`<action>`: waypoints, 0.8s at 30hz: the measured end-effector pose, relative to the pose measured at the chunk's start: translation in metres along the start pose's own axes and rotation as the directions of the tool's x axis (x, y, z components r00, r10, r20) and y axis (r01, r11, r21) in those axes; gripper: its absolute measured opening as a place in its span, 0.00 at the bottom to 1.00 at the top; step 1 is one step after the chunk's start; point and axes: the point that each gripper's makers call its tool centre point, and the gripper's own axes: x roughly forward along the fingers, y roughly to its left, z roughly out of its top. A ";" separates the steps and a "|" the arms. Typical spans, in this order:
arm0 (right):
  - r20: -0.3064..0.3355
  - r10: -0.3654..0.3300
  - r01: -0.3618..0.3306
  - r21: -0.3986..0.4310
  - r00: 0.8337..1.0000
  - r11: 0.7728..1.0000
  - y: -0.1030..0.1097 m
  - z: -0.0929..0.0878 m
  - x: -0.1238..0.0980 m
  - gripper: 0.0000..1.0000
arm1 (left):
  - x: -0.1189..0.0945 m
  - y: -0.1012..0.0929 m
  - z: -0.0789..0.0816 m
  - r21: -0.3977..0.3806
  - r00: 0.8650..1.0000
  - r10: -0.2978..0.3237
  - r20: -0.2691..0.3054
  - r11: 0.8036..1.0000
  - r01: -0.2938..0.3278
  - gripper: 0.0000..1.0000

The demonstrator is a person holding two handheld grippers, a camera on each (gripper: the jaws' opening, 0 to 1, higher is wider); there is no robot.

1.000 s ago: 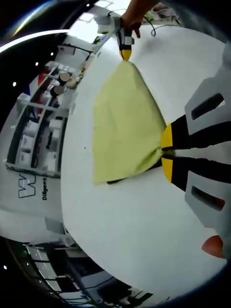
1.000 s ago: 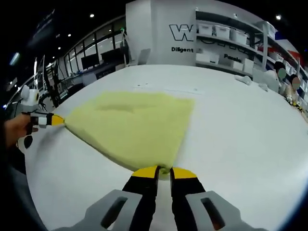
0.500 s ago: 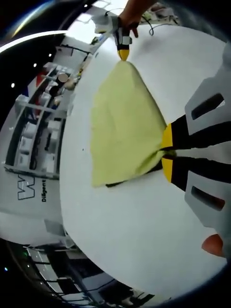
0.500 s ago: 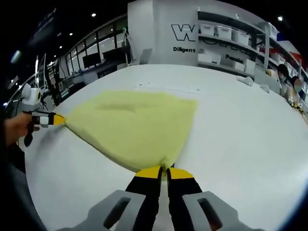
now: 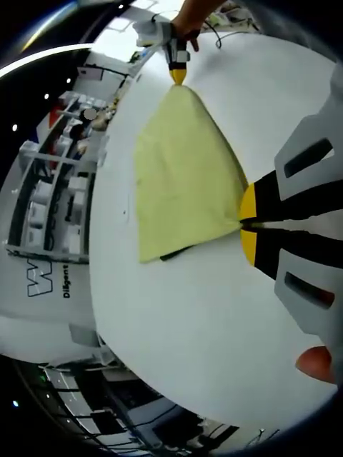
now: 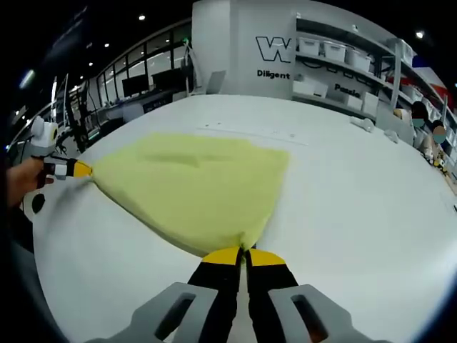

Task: Fold the garment on the visible template until the final outline fits inside the template.

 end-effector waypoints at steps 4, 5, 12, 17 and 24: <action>-0.003 -0.008 0.008 0.002 1.000 1.000 -0.002 -0.001 0.000 0.00 | 0.000 0.000 -0.002 0.009 1.000 -0.001 -0.017 1.000 0.001 0.00; -0.006 -0.013 0.013 -0.002 1.000 1.000 -0.003 -0.001 -0.001 0.00 | -0.001 0.000 -0.003 0.014 1.000 0.002 -0.023 1.000 -0.001 0.00; -0.020 -0.016 0.016 0.004 1.000 1.000 -0.003 -0.005 0.000 0.00 | 0.003 0.000 -0.014 0.014 0.998 -0.001 -0.056 1.000 0.001 0.00; -0.025 -0.014 0.014 0.003 1.000 1.000 -0.003 -0.005 0.001 0.00 | 0.004 0.001 -0.015 0.011 0.998 0.000 -0.062 1.000 0.001 0.00; -0.032 -0.007 0.008 0.028 0.999 1.000 -0.001 -0.007 0.001 0.02 | 0.002 -0.003 -0.014 0.006 0.999 -0.014 -0.049 1.000 0.014 0.00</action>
